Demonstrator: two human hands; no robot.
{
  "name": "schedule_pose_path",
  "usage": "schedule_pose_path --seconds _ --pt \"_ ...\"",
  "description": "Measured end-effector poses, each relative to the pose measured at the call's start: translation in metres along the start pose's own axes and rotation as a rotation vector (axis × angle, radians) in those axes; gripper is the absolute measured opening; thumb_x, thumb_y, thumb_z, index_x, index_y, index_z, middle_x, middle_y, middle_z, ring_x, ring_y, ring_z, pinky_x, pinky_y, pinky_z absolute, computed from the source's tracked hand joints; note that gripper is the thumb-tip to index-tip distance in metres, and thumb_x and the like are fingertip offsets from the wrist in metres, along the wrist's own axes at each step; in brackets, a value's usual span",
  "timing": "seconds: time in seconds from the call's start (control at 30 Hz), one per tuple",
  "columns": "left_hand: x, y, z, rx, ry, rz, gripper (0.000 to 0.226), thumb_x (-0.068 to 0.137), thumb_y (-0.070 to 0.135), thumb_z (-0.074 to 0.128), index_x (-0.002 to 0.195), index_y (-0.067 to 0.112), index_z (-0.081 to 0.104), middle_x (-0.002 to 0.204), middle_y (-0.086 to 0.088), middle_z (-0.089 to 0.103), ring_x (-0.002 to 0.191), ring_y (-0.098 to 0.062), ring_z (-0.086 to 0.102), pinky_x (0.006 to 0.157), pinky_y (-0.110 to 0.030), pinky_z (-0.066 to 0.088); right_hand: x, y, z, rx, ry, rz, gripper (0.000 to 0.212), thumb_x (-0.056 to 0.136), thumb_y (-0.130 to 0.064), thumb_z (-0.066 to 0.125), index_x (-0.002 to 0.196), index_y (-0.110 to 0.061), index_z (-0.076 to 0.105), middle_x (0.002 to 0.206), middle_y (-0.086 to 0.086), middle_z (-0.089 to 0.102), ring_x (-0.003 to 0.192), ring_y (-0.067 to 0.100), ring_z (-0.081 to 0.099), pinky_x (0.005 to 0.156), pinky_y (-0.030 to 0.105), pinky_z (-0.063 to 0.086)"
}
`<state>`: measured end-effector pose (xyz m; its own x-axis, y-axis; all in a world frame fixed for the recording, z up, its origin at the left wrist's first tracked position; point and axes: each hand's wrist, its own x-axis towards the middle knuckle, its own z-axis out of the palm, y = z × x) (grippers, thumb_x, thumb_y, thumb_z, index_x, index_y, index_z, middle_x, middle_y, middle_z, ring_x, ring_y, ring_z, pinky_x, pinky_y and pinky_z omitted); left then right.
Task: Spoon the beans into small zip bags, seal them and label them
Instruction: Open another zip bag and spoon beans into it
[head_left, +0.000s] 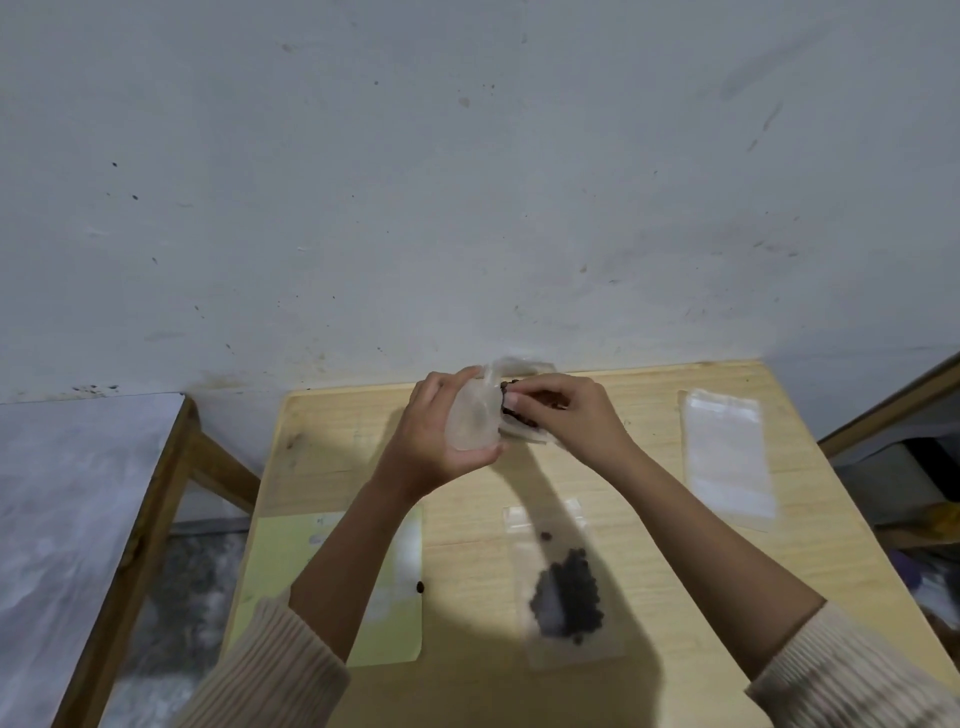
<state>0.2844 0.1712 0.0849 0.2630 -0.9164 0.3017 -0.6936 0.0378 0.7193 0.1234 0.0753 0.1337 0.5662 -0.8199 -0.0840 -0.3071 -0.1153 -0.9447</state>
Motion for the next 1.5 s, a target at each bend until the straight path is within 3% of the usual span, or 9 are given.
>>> schedule_pose_path --seconds 0.13,0.27,0.37,0.53,0.77,0.9,1.03,1.17,1.5 --pt "0.0 -0.013 0.004 0.119 -0.048 -0.033 0.091 0.058 0.055 0.074 0.136 0.022 0.041 0.113 0.002 0.049 0.103 -0.012 0.047 0.093 -0.028 0.042 0.017 0.05 -0.023 -0.236 0.186 0.078 0.009 0.08 -0.01 0.069 0.088 -0.013 0.07 0.086 0.001 0.069 0.084 0.016 0.065 0.077 0.023 0.05" --pt "0.003 -0.016 0.015 0.062 -0.174 -0.214 0.095 0.057 0.05 0.081 0.138 0.03 0.036 0.119 0.007 0.041 0.113 -0.012 0.04 0.096 -0.033 0.04 0.018 0.092 -0.032 -0.487 -0.027 0.25 0.051 0.083 -0.018 0.068 0.128 -0.006 0.048 0.105 0.015 0.064 0.085 0.021 0.057 0.071 0.027 0.043" --pt "0.004 -0.018 0.027 -0.004 -0.17 -0.286 0.094 0.061 0.041 0.084 0.138 0.029 0.032 0.121 0.009 0.035 0.119 -0.013 0.035 0.098 -0.032 0.038 0.021 0.108 -0.027 -0.455 -0.101 0.26 0.047 0.086 -0.018 0.065 0.127 -0.007 0.044 0.094 0.012 0.067 0.07 0.017 0.055 0.057 0.022 0.039" --pt "0.005 -0.024 0.048 -0.061 -0.151 -0.365 0.096 0.062 0.038 0.085 0.139 0.027 0.03 0.124 0.01 0.033 0.118 -0.009 0.036 0.097 -0.03 0.038 0.034 0.111 -0.024 -0.29 0.14 0.164 0.01 0.082 -0.008 0.067 0.092 -0.006 0.064 0.07 -0.004 0.059 0.059 0.001 0.05 0.052 0.007 0.038" --pt "0.006 -0.025 0.071 -0.101 -0.181 -0.431 0.095 0.063 0.043 0.083 0.139 0.033 0.028 0.129 0.01 0.032 0.12 -0.008 0.035 0.096 -0.03 0.038 0.051 0.106 -0.004 -0.038 0.242 0.111 0.022 0.086 -0.012 0.064 0.107 -0.006 0.068 0.102 0.0 0.062 0.091 0.006 0.055 0.07 -0.003 0.038" --pt "0.01 -0.026 0.074 -0.104 -0.16 -0.44 0.095 0.063 0.039 0.084 0.14 0.031 0.028 0.125 0.011 0.032 0.119 -0.006 0.035 0.096 -0.028 0.036 0.053 0.108 -0.002 0.006 0.286 0.072 0.023 0.094 -0.018 0.052 0.109 -0.007 0.067 0.106 0.001 0.061 0.087 -0.004 0.054 0.069 0.0 0.04" --pt "0.012 -0.027 0.075 -0.13 -0.13 -0.451 0.097 0.063 0.036 0.085 0.141 0.034 0.027 0.125 0.012 0.032 0.117 -0.002 0.034 0.093 -0.023 0.033 0.05 0.113 -0.024 -0.019 0.346 -0.036 0.022 0.096 -0.018 0.048 0.105 -0.012 0.067 0.094 -0.008 0.058 0.088 0.005 0.058 0.075 0.023 0.049" --pt "0.012 -0.025 0.076 -0.127 -0.142 -0.44 0.097 0.062 0.036 0.085 0.14 0.037 0.027 0.125 0.013 0.032 0.117 -0.002 0.033 0.094 -0.024 0.033 0.041 0.119 -0.036 -0.077 0.34 -0.123 0.023 0.096 -0.015 0.047 0.105 -0.009 0.067 0.095 -0.005 0.056 0.088 -0.003 0.055 0.073 0.011 0.044" --pt "-0.002 -0.022 0.071 -0.093 -0.179 -0.414 0.097 0.063 0.042 0.083 0.139 0.04 0.023 0.126 0.013 0.031 0.12 -0.006 0.034 0.099 -0.029 0.037 0.043 0.129 0.004 0.217 0.271 0.288 0.016 0.093 -0.018 0.055 0.095 -0.015 0.07 0.095 0.006 0.068 0.092 0.018 0.06 0.084 0.028 0.048"
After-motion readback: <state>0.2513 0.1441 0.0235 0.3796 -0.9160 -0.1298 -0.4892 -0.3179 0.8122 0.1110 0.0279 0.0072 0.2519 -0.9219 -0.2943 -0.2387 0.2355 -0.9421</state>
